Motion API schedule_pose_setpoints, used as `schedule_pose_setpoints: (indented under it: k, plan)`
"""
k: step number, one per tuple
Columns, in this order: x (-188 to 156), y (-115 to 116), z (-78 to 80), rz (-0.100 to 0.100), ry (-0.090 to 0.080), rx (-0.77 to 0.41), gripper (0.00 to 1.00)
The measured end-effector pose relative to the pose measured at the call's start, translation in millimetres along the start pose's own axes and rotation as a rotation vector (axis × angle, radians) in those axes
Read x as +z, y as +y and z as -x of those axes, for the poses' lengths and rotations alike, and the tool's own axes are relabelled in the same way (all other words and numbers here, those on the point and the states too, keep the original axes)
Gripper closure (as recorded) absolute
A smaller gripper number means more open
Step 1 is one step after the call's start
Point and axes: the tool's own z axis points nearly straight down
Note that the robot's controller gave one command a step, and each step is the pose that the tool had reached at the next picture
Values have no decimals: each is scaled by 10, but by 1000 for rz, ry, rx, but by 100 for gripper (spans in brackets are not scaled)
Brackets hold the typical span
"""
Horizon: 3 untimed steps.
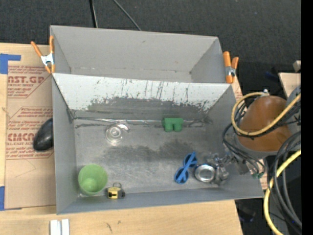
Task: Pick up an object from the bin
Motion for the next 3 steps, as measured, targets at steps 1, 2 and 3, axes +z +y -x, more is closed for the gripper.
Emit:
schedule_pose_setpoints:
  k: [1,2,3]
  plan:
    - [-542,6,20,-3,-4,-1,100]
    - [-776,12,37,-2,-2,-1,100]
    - [-1152,17,55,-3,-4,-2,100]
